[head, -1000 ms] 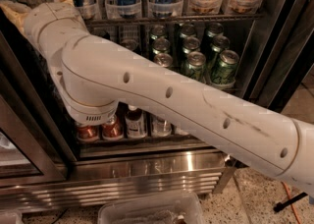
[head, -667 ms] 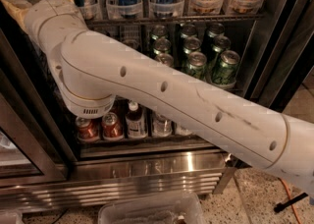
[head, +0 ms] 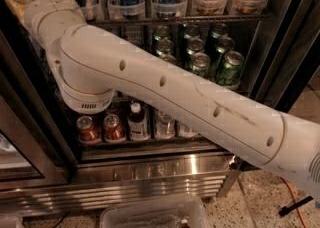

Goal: Pick 7up can from top shelf of fridge

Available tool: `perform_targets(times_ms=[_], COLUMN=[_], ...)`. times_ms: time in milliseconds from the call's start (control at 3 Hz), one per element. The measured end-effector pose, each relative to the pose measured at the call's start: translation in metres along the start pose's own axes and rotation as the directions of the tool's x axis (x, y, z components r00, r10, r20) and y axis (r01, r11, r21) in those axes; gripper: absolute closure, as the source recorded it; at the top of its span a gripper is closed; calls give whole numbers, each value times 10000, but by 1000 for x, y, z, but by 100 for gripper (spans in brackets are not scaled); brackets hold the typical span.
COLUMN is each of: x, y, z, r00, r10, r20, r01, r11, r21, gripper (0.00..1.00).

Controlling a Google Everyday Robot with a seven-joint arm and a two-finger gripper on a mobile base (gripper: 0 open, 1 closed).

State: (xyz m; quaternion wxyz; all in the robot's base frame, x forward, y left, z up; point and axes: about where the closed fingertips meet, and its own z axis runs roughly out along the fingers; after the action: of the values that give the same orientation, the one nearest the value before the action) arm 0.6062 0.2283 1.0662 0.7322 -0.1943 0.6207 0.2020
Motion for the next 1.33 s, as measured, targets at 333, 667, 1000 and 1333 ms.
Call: perform_targets(times_ms=[333, 667, 1000, 1333], x=[0, -3, 0, -2], y=[-1, -1, 6, 6], z=[6, 6, 16, 16], r00=[10000, 10000, 9997, 9997], r10=[25, 26, 105, 105], r20=[-35, -38, -225, -225], r01=[-25, -26, -109, -109], r11=[10000, 10000, 9998, 9998], r21=[-52, -53, -158, -157], gripper=[28, 30, 29, 30])
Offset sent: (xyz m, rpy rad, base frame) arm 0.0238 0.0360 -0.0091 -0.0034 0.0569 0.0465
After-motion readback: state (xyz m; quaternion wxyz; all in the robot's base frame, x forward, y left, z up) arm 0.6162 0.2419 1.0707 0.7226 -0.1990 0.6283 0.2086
